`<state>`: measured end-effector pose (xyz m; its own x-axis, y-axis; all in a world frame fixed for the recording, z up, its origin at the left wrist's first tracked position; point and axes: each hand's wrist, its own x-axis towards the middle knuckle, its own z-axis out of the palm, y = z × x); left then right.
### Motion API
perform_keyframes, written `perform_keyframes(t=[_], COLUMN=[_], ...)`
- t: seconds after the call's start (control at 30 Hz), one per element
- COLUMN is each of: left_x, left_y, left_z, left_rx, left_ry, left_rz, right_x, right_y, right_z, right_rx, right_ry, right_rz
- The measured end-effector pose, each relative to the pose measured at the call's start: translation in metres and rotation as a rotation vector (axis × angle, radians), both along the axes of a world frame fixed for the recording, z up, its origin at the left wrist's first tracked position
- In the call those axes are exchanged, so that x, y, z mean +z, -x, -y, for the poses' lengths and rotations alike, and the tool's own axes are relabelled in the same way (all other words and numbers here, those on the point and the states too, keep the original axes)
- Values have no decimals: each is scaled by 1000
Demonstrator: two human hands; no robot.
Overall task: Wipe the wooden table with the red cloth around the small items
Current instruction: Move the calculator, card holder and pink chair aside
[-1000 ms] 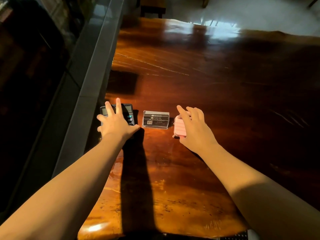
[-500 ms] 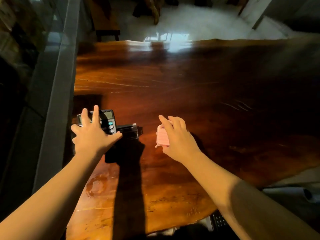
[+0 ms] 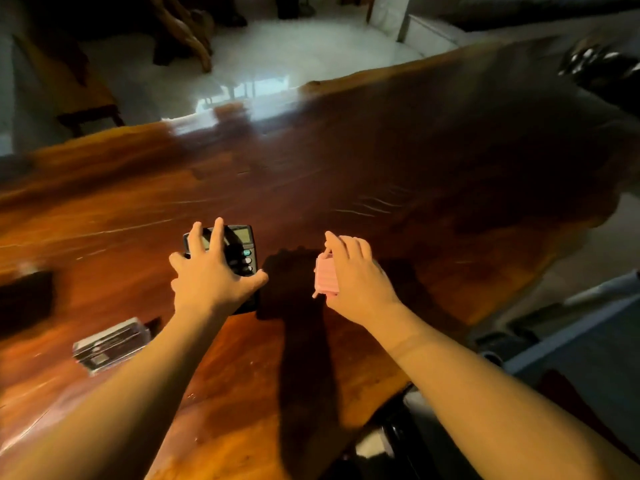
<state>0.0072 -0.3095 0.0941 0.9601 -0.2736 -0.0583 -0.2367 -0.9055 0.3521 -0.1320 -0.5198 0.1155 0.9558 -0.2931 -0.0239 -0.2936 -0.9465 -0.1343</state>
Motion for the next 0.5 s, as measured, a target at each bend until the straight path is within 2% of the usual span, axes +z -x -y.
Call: perform_keyframes(t=[0.3,0.5], left_x=[-13,-42], left_y=[15,49], left_z=[192,282], left_rx=[-265,-408], left_ry=[-9,-46], left_rz=[-54,-120], right_x=[-20,-39], right_y=[41,80], right_z=[151,212], right_rx=[-216,-343], right_ry=[41,81], right_rz=[-64,-110])
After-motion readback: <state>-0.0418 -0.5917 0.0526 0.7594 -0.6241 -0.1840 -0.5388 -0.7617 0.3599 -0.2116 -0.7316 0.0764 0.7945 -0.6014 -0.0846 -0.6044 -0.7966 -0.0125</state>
